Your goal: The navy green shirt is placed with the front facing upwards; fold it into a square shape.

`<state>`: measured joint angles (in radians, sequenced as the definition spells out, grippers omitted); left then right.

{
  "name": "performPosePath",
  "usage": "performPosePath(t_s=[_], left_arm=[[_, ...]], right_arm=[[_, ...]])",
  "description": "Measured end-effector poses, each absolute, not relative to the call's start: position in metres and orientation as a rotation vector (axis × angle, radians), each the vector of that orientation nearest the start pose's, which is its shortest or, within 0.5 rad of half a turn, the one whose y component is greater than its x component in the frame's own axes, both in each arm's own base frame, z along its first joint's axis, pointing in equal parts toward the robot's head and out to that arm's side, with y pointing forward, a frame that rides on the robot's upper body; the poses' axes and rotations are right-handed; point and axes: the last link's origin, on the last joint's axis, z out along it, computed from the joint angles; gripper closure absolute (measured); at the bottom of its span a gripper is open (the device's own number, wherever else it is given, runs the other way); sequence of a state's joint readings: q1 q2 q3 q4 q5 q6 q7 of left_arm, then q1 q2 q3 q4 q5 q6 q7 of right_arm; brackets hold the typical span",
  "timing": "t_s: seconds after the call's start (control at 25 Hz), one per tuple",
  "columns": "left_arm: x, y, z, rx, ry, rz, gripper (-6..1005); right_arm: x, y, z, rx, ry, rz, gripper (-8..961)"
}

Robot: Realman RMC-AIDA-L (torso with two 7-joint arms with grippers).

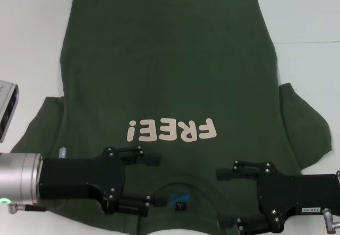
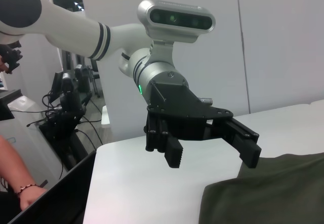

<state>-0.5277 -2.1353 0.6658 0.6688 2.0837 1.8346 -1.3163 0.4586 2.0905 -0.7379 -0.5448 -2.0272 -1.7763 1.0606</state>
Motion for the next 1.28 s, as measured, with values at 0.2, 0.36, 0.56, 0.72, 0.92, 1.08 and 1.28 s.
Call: performPosePath(t_s=[0.2, 0.36, 0.56, 0.72, 0.92, 1.08, 1.28], left_arm=[[-0.236, 0.286, -0.02, -2.991, -0.512, -0.893, 115], [-0.236, 0.286, -0.02, -2.991, -0.512, -0.896, 115], [-0.234, 0.289, -0.02, -2.993, -0.501, -0.897, 115], [-0.232, 0.29, -0.019, -2.99, -0.495, -0.897, 115], [-0.229, 0.293, -0.02, -2.99, -0.487, -0.906, 116], [-0.226, 0.296, -0.021, -2.992, -0.473, -0.907, 116], [-0.221, 0.301, -0.026, -2.993, -0.468, -0.905, 116]], right_arm=[[0.266, 0.267, -0.028, -2.961, 0.311, 0.851, 41], [0.264, 0.269, -0.03, -2.973, 0.306, 0.839, 42], [0.264, 0.276, -0.03, -2.955, 0.346, 0.814, 41], [0.262, 0.29, -0.023, -2.892, 0.431, 0.798, 42], [0.258, 0.319, -0.004, -2.784, 0.599, 0.714, 42], [0.253, 0.345, 0.026, -2.652, 0.784, 0.598, 41], [0.251, 0.36, 0.072, -2.48, 0.932, 0.321, 41]])
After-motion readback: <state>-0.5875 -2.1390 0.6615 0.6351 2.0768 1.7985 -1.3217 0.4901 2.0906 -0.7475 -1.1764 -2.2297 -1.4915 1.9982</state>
